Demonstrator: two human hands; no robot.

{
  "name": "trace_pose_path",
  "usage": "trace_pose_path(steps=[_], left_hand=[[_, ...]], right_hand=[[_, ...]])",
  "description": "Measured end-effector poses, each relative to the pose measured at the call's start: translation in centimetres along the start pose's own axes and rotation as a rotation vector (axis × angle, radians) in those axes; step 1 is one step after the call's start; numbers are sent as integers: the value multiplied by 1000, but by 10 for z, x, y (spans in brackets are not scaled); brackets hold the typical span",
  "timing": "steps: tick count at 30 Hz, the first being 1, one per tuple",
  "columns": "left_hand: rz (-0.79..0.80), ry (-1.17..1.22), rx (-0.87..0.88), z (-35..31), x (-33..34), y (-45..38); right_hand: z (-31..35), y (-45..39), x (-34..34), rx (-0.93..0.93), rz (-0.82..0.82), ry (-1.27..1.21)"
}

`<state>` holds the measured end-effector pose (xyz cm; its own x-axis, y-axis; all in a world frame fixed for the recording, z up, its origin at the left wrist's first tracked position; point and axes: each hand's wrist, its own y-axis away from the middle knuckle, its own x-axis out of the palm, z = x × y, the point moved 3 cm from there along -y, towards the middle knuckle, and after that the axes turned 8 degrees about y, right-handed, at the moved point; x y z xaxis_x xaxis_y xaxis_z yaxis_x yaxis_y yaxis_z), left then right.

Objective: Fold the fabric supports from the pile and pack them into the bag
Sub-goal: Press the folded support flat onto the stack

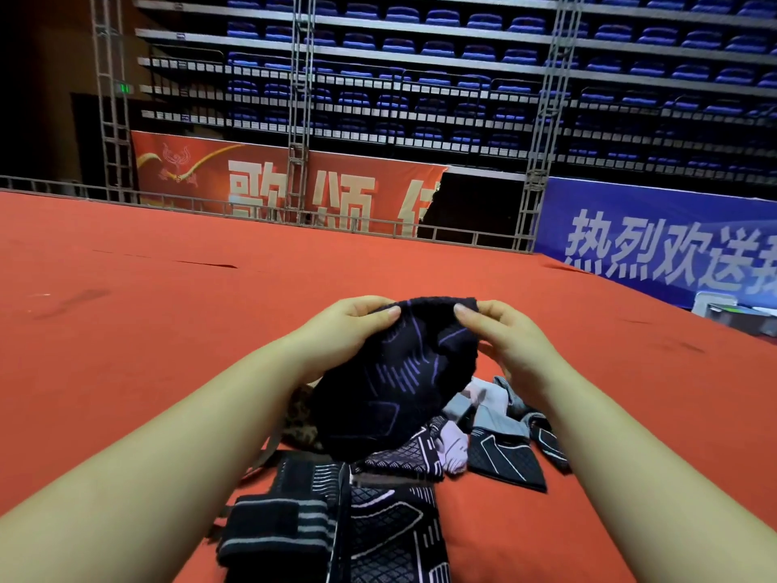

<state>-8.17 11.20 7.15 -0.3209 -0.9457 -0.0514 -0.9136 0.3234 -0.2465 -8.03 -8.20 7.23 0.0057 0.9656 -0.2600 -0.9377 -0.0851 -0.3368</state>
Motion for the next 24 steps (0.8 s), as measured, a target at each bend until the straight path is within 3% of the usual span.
trace_pose_path(steps=[7,11,15,21,24], left_hand=[[-98,144,-5,-7,-7,1],[-154,34,-1,0,-17,1],[-128,-58,-23,7,-28,5],[-21,206,-65,10,-11,2],[10,330,-56,7,-8,-1]], right_hand=[[-7,10,7,-96,-65,63],[-2,6,1,-158,-198,106],[3,3,-10,-161,-224,213],[3,-1,-9,-82,-131,124],[-3,-3,-13,-52,-208,168]])
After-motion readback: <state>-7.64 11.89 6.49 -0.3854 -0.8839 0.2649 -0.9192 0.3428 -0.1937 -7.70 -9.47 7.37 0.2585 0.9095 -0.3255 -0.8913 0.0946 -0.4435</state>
